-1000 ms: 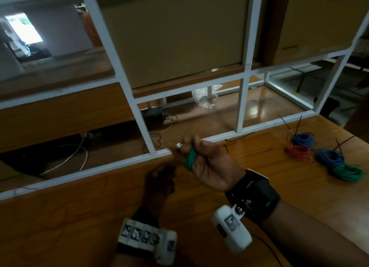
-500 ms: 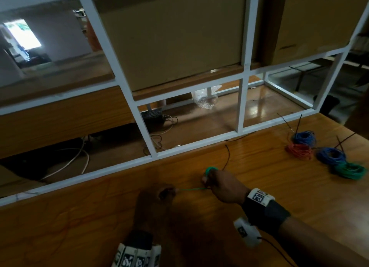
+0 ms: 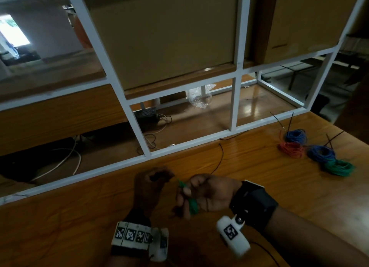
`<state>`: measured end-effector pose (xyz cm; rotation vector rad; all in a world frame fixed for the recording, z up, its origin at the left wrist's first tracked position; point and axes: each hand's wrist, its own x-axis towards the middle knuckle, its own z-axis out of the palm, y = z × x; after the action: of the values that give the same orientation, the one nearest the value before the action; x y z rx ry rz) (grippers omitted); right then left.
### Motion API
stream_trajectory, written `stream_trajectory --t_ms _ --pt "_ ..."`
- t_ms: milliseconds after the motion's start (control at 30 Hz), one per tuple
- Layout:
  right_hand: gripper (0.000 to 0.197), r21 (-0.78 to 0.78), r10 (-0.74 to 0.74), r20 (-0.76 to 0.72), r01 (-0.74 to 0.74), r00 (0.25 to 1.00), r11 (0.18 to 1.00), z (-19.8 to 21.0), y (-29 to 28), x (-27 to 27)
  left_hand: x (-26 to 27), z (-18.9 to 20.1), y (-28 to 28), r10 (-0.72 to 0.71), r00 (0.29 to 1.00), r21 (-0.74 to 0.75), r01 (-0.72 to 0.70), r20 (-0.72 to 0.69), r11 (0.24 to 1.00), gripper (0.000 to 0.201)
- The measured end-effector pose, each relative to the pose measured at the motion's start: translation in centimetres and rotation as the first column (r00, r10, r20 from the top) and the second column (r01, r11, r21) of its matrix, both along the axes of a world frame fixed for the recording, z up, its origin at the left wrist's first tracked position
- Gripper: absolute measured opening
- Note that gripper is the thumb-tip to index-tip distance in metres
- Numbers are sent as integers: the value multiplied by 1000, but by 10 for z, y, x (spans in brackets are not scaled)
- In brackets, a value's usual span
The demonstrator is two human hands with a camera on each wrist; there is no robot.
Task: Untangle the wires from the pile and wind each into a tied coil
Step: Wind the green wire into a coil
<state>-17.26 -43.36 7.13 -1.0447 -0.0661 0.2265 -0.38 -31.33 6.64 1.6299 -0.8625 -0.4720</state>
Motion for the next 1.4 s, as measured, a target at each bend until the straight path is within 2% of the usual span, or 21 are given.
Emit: stream_trajectory --t_ms 100,167,200,300,400,467,500,533,567,600,667,733,833,900,967,1033,1100,1200,1267,1367,1400 --pt "17 267 -131 97 101 987 958 12 -3 0 -21 -9 1 -110 966 2 114 -236 993 11" --pt "23 397 -283 86 228 955 889 20 -5 4 -30 -21 -3 -98 955 167 150 -281 974 15" --pt "25 450 -379 54 317 924 835 23 -8 7 -32 -26 -2 -50 964 263 121 -259 957 17" --pt "26 575 -588 -50 505 807 644 26 -17 15 -40 -34 2 -22 949 270 112 -315 956 9" --pt "31 641 -685 -121 583 719 499 27 -25 22 -40 -34 4 -71 960 266 145 -269 953 28" --pt "32 512 -809 -111 731 578 452 30 -31 25 -40 -32 2 -55 958 303 143 -281 942 30" --pt "33 301 -893 -3 852 450 428 31 -35 26 -41 -29 2 -55 963 332 144 -263 932 27" --pt "33 -7 -930 188 947 316 321 29 -40 27 -42 -25 4 -69 969 370 156 -236 916 24" --pt "32 -303 -886 399 946 235 114 24 -49 28 -43 -25 6 -95 971 375 173 -217 910 21" --pt "28 -531 -801 539 843 261 -83 17 -57 30 -43 -23 8 -119 973 357 184 -197 916 21" --pt "18 -799 -664 534 569 524 -194 7 -65 28 -37 -18 12 -106 984 316 146 -141 937 18" --pt "13 -929 -542 363 342 758 -144 -2 -65 19 -24 -7 18 -112 991 321 131 -77 938 14" --pt "34 -989 -418 70 118 906 91 1 -54 1 -2 5 23 -162 966 383 75 200 921 7" --pt "44 -964 -310 -129 -47 942 261 9 -43 -7 8 13 24 -214 933 397 87 290 914 6" --pt "39 -929 -221 -240 -158 945 335 13 -34 -11 12 20 23 -285 957 266 263 49 927 18" --pt "34 -969 -215 -168 -120 962 218 13 -28 -9 15 21 22 -379 893 91 410 -241 908 27" --pt "28 -1000 -224 15 14 974 -6 8 -29 -4 18 17 20 -457 812 14 495 -363 869 49" --pt "25 -962 -274 242 193 931 -192 -4 -36 2 10 13 16 -435 723 -121 445 -537 888 80" --pt "25 -937 -287 329 272 900 -221 -9 -38 5 6 6 14 -414 603 -257 332 -682 907 65" --pt "24 -912 -292 385 311 876 -267 -12 -39 9 9 -4 10 -477 327 -422 227 -816 878 16" --pt "24 -907 -301 392 311 869 -284 -13 -41 10 15 -10 9 -504 259 -451 240 -824 860 27"
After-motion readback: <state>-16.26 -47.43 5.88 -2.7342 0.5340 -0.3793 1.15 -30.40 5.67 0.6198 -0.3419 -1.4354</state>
